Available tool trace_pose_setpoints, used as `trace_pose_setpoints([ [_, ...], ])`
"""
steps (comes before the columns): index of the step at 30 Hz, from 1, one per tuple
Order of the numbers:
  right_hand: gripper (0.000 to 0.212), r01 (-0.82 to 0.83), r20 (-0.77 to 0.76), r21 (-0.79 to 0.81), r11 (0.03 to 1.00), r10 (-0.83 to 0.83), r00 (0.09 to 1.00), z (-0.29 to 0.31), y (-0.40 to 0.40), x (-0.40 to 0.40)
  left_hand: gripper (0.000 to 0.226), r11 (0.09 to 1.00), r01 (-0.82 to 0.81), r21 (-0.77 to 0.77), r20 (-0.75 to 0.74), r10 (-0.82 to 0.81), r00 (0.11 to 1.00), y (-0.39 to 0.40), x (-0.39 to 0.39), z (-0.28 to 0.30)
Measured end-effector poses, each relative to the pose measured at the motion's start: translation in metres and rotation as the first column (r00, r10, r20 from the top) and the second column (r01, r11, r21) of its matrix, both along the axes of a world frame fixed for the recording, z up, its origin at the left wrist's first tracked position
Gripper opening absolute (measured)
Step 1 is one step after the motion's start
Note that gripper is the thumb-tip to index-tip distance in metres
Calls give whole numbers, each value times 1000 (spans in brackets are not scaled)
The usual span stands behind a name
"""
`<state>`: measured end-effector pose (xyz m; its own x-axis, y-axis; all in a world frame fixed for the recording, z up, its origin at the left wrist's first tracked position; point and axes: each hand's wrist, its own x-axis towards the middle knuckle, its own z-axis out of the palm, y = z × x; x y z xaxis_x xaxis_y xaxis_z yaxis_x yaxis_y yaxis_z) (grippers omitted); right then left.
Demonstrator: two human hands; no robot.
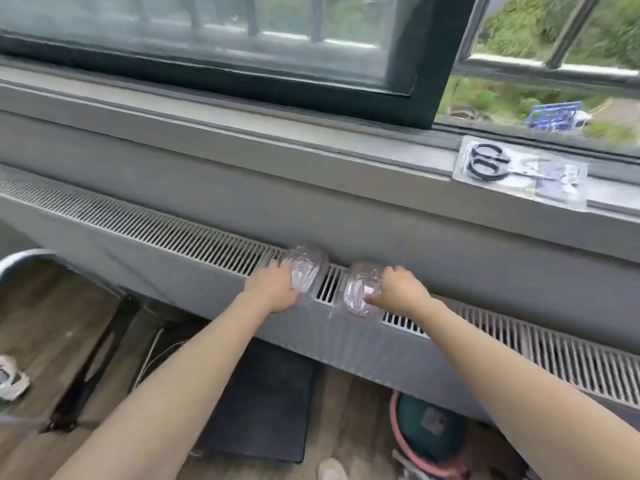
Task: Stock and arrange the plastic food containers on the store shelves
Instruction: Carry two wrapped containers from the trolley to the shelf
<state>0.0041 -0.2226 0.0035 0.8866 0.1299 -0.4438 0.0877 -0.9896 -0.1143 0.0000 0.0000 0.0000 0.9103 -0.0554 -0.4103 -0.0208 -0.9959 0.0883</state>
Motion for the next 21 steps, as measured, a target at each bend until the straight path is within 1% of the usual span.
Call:
trace_pose_setpoints([
  [2, 78, 97, -56, -34, 995, -98, 994, -14, 5, 10, 73, 997, -77, 5, -3, 78, 997, -5, 15, -10],
  [4, 100, 253, -133, 2, 967, -250, 959, -29, 16, 15, 92, 987, -161, -23, -5, 161, 987, -12, 27, -24],
  [6, 119, 432, -160, 83, 898, -416, 895, -44, 32, 18, 108, 973, -223, -53, 0, 223, 975, -24, 31, -41],
  [8, 133, 532, -146, 146, 834, -514, 846, -53, 46, 22, 116, 961, -273, -53, 71, 276, 958, -31, 33, -57],
  [10, 137, 535, -125, 158, 830, -521, 844, -62, 60, 22, 123, 955, -295, -38, 118, 298, 947, -32, 35, -66],
  [12, 135, 535, -103, 165, 829, -525, 845, -68, 68, 21, 126, 951, -306, -48, 112, 309, 944, -29, 40, -71],
  [15, 130, 524, -72, 175, 834, -520, 851, -75, 71, 22, 117, 929, -344, -138, 89, 358, 929, -20, 45, -77],
  [17, 128, 518, -77, 169, 839, -512, 855, -77, 70, 24, 115, 911, -367, -189, 70, 385, 920, -18, 43, -79],
  [19, 129, 519, -89, 161, 839, -512, 855, -77, 69, 26, 116, 907, -367, -205, 39, 383, 923, -17, 41, -79],
  [21, 129, 507, -104, 152, 849, -496, 862, -76, 67, 25, 113, 923, -338, -183, 31, 349, 937, -12, 35, -77],
])
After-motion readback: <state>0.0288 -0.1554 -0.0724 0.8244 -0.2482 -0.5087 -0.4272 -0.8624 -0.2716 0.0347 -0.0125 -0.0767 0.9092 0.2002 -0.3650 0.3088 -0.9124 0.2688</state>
